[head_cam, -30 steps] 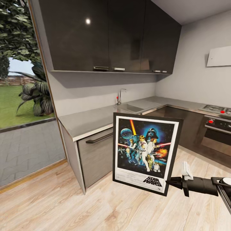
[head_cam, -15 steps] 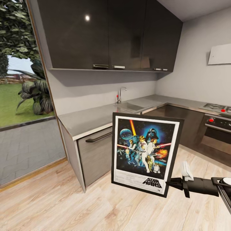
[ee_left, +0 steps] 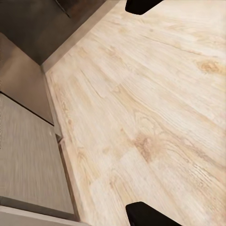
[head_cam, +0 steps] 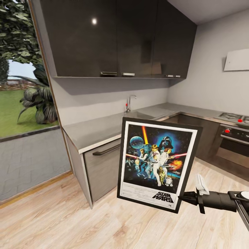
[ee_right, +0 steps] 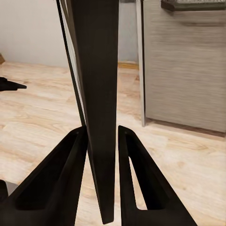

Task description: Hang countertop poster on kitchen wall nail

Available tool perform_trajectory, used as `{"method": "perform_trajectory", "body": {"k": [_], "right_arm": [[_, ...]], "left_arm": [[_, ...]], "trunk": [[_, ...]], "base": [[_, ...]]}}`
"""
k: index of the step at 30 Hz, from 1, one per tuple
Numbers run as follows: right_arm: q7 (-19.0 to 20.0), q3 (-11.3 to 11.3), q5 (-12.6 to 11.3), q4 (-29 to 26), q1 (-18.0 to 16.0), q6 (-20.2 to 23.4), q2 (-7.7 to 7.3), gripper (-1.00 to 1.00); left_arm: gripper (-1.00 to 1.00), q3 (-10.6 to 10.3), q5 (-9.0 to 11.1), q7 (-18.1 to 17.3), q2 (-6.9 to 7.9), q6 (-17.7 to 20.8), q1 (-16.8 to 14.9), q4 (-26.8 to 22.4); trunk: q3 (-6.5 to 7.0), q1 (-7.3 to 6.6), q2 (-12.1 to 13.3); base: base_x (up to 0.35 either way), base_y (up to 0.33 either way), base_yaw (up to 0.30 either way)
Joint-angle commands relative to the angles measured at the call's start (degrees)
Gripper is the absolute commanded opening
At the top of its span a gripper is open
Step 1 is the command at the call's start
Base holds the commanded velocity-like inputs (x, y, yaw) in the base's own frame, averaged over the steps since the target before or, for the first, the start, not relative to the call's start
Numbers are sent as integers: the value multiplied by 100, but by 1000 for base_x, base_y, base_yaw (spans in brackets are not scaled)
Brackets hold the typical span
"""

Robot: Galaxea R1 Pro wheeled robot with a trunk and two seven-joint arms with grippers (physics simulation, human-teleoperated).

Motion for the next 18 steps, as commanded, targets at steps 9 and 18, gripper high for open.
{"method": "perform_trajectory", "body": {"k": [9,18], "right_arm": [[32,-4,1,-2,-4,70,0,-100],[32,-1,1,-2,-4,69,0,-100]], "left_arm": [[100,42,-38,-21,0,-18,-4,6],[100,39,-38,-22,0,-18,-4,6]], "trunk": [[156,-198,359],[317,-396,719]], "base": [[0,0,0],[0,0,0]]}}
